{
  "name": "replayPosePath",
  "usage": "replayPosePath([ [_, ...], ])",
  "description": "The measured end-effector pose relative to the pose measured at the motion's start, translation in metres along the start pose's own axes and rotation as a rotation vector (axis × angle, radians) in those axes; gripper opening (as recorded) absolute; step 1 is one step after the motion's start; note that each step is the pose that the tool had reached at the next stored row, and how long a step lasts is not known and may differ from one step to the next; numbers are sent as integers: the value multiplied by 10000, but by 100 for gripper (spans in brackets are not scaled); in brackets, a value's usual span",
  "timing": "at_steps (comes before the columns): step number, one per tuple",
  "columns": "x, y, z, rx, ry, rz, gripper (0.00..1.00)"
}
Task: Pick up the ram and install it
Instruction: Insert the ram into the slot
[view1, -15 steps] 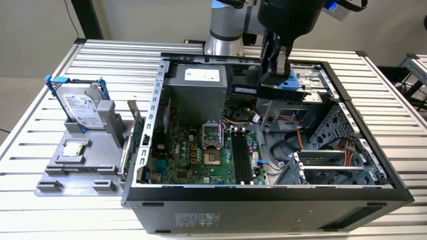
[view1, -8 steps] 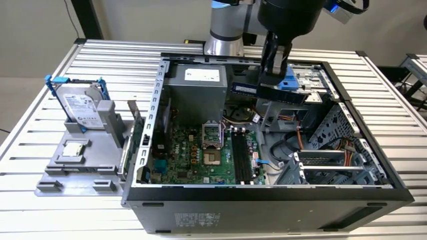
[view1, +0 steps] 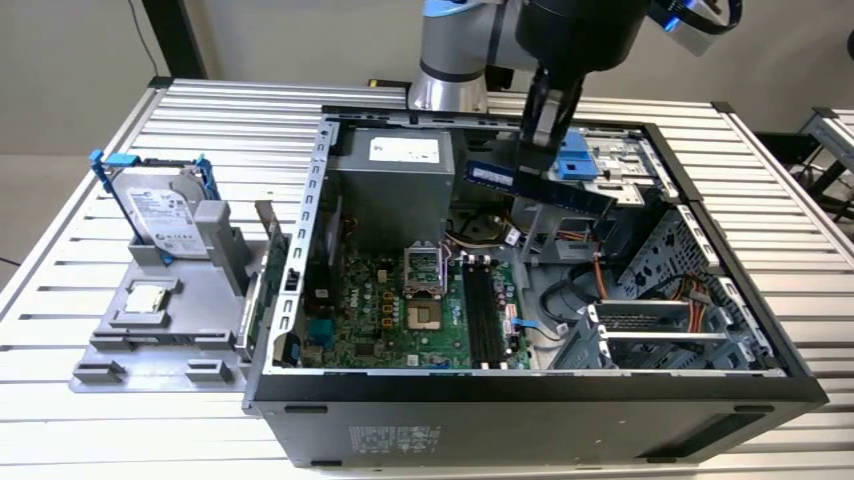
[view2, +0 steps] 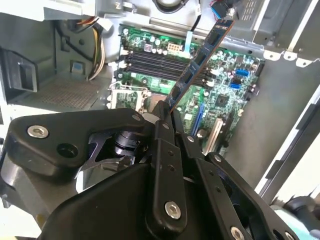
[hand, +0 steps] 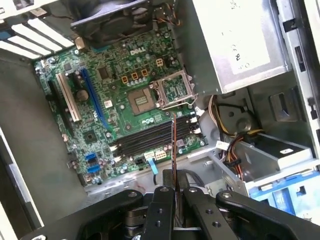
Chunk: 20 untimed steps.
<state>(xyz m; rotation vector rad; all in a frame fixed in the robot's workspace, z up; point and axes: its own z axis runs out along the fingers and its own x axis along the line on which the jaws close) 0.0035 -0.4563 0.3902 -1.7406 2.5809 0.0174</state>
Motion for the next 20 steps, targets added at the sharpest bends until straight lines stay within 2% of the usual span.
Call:
replayPosePath([
  [8, 0, 0, 0, 35, 8, 1178, 0],
  [20, 0, 0, 0, 94, 21, 3162, 0],
])
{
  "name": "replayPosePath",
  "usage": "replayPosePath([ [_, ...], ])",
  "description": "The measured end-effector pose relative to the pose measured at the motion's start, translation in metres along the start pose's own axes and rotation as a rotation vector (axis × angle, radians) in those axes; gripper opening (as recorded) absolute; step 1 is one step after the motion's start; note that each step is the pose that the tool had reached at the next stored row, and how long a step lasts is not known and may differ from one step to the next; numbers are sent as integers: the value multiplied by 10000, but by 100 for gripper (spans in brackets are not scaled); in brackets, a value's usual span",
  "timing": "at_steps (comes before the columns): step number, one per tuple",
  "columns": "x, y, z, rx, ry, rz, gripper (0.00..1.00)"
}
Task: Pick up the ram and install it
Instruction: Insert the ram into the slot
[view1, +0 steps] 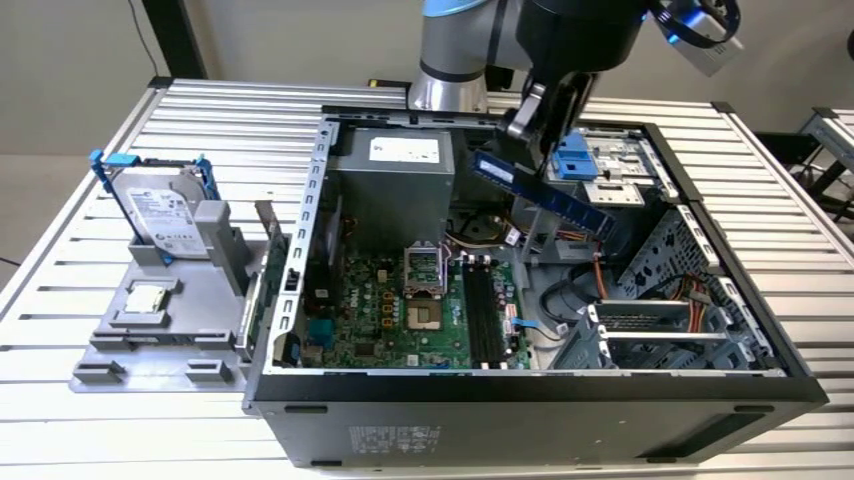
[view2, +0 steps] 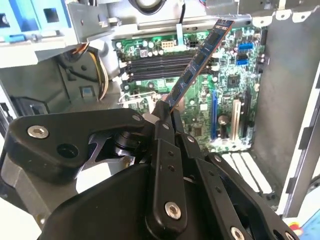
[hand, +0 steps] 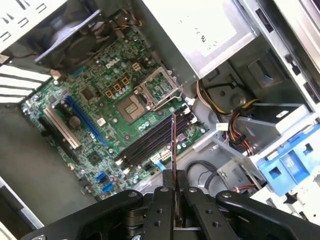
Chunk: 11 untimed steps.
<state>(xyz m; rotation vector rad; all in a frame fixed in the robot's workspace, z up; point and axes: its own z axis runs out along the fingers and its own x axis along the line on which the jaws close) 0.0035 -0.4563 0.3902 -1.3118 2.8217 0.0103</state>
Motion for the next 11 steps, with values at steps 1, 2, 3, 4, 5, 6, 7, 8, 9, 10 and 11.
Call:
replayPosePath([
  [1, 0, 0, 0, 5, 1, 165, 0],
  [2, 0, 0, 0, 10, 2, 314, 0],
  [3, 0, 0, 0, 15, 3, 483, 0],
  [4, 0, 0, 0, 19, 4, 646, 0],
  [5, 0, 0, 0, 25, 6, 811, 0],
  [6, 0, 0, 0, 29, 6, 973, 0],
  [7, 0, 0, 0, 34, 7, 1132, 0],
  [8, 0, 0, 0, 39, 8, 1288, 0],
  [9, 0, 0, 0, 44, 9, 1453, 0],
  [10, 0, 0, 0, 48, 11, 1604, 0],
  [11, 0, 0, 0, 53, 12, 1765, 0],
])
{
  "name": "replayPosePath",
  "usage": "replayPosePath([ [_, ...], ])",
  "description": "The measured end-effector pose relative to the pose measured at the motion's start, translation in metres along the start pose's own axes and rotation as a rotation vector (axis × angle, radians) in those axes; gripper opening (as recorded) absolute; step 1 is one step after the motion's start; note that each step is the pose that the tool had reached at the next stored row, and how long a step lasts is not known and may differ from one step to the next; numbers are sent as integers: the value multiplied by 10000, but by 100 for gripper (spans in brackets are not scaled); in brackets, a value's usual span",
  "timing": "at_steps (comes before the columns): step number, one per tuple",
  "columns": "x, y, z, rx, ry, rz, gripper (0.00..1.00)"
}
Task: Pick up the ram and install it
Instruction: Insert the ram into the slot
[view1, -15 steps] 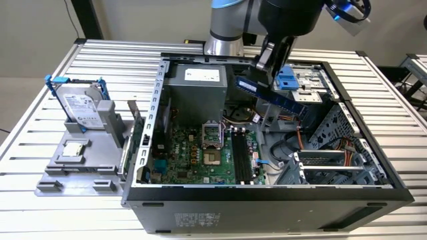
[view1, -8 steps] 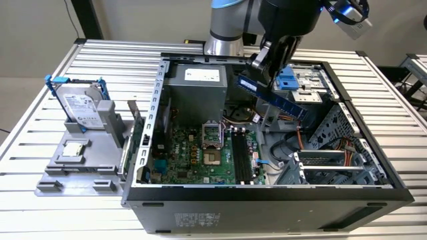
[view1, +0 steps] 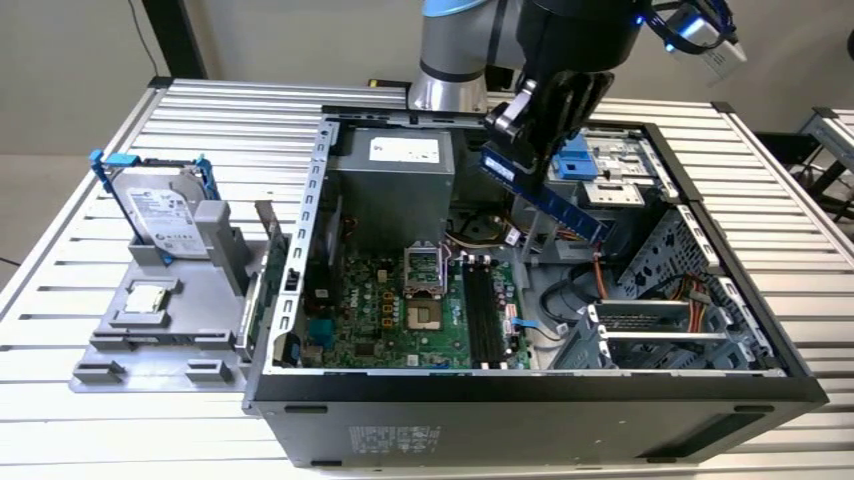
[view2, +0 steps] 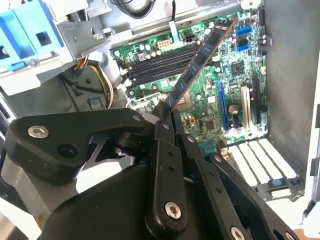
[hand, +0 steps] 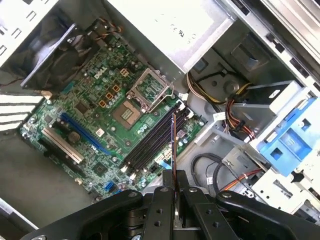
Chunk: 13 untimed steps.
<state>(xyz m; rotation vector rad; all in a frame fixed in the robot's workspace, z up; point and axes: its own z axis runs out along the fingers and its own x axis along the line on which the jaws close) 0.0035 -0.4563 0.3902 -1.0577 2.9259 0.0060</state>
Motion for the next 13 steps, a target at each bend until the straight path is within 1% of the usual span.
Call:
replayPosePath([
  [13, 0, 0, 1, 64, 14, 2147, 0],
])
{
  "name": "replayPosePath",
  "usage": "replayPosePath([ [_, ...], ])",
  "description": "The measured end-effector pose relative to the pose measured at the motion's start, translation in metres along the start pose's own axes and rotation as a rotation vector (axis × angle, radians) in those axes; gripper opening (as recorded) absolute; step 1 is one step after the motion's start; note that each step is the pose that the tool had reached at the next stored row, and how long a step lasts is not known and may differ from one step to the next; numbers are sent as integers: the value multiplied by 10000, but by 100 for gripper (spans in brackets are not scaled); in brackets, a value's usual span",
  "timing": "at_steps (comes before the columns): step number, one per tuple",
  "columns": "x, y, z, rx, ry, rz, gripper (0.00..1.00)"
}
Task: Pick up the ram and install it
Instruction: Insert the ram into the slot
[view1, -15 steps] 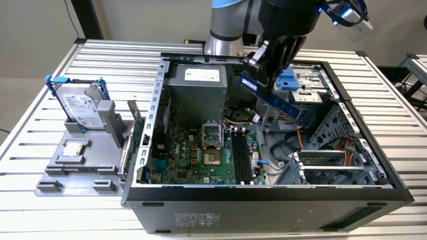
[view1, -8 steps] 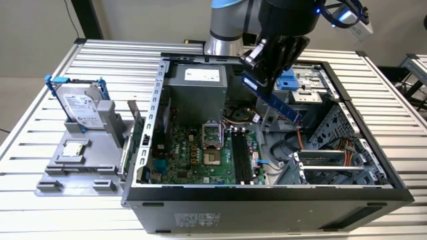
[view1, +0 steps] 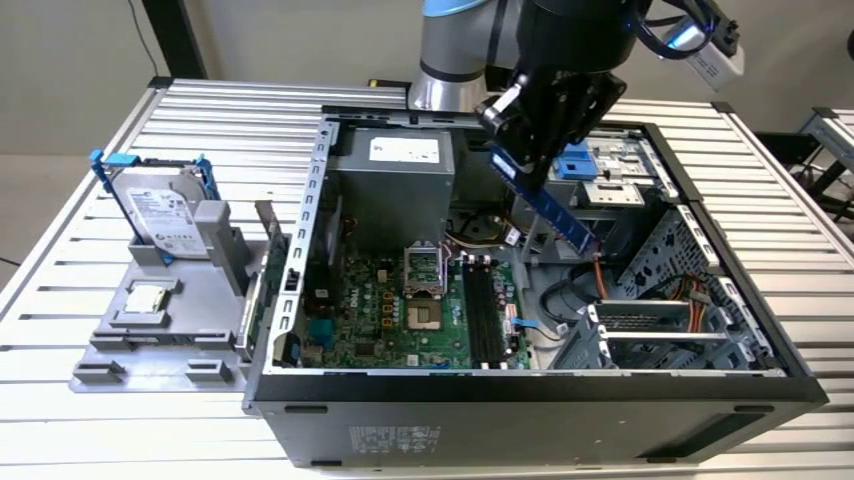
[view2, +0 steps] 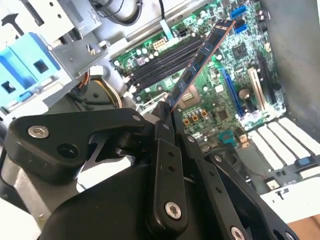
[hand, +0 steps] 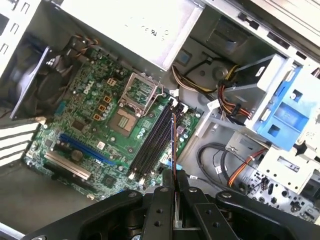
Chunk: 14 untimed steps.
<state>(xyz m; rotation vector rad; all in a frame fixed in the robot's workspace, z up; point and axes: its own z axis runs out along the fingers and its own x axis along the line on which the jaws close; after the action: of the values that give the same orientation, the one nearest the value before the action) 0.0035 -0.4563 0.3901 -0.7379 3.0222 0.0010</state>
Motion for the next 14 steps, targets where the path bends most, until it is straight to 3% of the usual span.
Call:
replayPosePath([
  [14, 0, 0, 5, 70, 16, 2303, 0],
])
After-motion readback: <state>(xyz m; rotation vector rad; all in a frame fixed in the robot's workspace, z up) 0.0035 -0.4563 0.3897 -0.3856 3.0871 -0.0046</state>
